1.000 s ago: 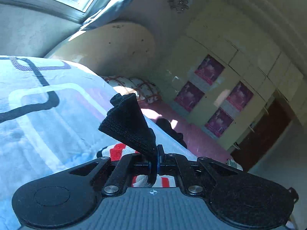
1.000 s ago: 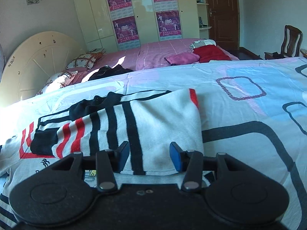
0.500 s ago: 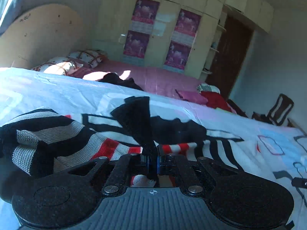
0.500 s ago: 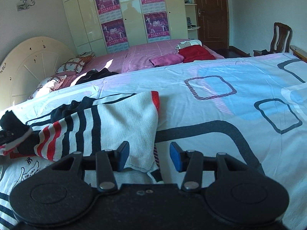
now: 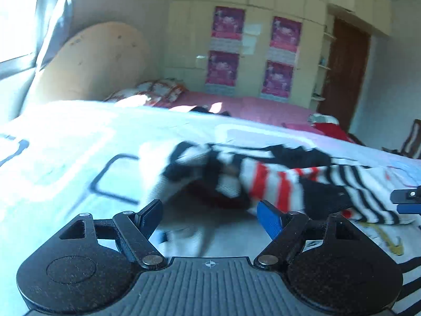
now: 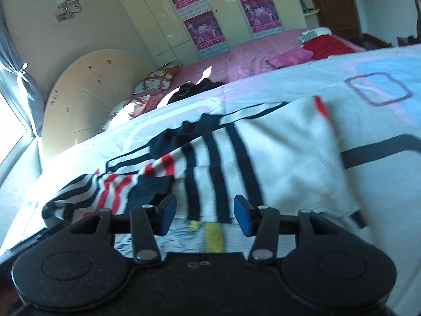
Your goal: Fold small clothes
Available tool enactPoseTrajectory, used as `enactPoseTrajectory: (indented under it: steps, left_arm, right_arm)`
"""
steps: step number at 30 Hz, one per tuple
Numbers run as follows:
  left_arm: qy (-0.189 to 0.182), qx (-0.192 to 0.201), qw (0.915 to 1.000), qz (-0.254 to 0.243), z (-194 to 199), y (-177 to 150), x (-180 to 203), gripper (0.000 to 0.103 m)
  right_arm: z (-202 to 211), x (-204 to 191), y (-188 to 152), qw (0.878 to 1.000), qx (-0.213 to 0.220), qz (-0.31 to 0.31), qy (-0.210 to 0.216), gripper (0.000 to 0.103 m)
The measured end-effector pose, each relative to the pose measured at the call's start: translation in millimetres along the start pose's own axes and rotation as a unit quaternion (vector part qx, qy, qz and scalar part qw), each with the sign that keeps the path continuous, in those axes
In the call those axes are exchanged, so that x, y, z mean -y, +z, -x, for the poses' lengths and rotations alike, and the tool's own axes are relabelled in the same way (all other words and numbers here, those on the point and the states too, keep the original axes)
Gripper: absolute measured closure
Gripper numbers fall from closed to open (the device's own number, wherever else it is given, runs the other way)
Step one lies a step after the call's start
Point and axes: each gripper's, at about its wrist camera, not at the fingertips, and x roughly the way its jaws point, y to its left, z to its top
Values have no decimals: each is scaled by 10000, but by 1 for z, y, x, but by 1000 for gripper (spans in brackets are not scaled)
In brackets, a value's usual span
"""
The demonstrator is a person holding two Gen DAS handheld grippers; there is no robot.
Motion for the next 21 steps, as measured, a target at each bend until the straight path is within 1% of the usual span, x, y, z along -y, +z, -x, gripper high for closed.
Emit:
enactPoseTrajectory:
  steps: [1,3,5,7,8,10,13,14,17,21]
  left_arm:
    - [99,-101,9998,155,-4,-2,-15,25]
    - [247,-183,9993,205,-12,-4,-33,25]
    - [201,-263,9992,236,-23,-3,-41,25]
    - [178,-297,9992,201,-29,-5,-44,25]
    - [198,-320,9992,154,-36,-6,-44,25]
    - [197,-349,9991,159,-43,-6,-48,25]
    - [109,-399,9989,208,-53,-3,-53,25]
    - [57,-395,9990,220,-55,-2,-52,25]
    - [-95,-355,9990,254,-62,1,-45,25]
    - [-107,-308,9992,244,-66,4,-39,25]
  right_arm:
    - [-10,-6,-2,9998,-84,-86,128,55]
    - [-30,-24,-7,9994,-217,-102,253,55]
    - [-45,-36,-10,9991,-310,-132,276,57]
    - [-55,-42,-12,9986,-350,-249,306,62]
    - [-60,-45,-13,9987,-378,-262,215,65]
    - [-67,-50,-13,9990,-398,-199,26,82]
    - [-70,-59,-9,9993,-295,114,-217,92]
    - [-69,-63,-7,9991,-224,249,-254,93]
    - [-61,-75,1,9977,1,607,-295,95]
    - [-49,-89,11,9935,283,1070,-265,95]
